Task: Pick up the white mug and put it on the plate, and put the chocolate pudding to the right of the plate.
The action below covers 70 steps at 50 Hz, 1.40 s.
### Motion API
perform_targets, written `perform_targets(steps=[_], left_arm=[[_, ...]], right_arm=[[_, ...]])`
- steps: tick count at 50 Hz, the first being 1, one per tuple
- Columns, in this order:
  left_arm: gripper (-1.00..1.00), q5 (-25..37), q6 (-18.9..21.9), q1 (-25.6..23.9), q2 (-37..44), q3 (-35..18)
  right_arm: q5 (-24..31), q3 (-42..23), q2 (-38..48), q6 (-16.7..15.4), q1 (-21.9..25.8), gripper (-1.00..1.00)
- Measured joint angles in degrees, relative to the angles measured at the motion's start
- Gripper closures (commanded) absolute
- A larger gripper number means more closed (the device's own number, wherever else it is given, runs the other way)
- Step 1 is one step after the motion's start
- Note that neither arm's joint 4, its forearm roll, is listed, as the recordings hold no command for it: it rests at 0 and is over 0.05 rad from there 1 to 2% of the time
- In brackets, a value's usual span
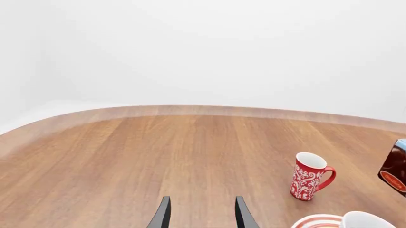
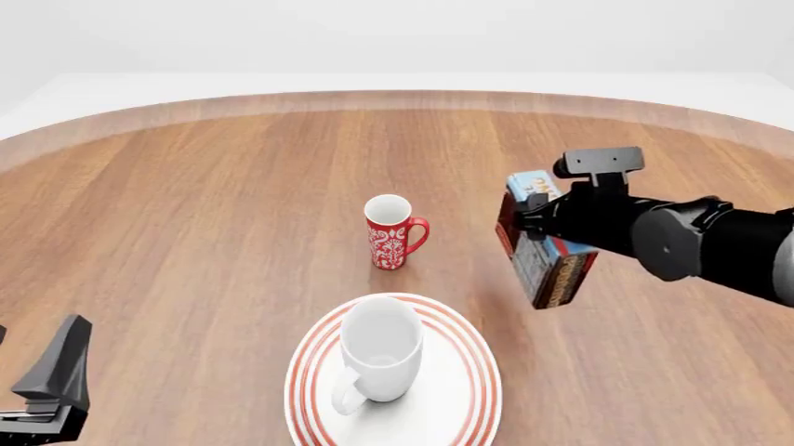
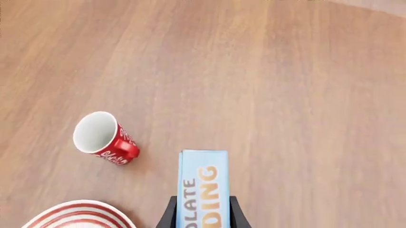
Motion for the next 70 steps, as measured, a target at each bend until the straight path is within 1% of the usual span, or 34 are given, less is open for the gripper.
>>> perform_targets(steps=[34,54,70], left_arm=[[-1.00,-2.6,0.3,0.0,2.6,0.0],[-1.00,-0.8,0.6,0.0,0.7,0.0],[-1.00,-0.1,0.8,0.0,0.0,0.0]], right_arm=[[7.8,6.9,-16.8,0.2,-0.8,1.00],[14.2,9.3,-26.2,0.1,-0.9,1.00],[18.2,11.6,-32.4,-0.4,-1.6,1.00]])
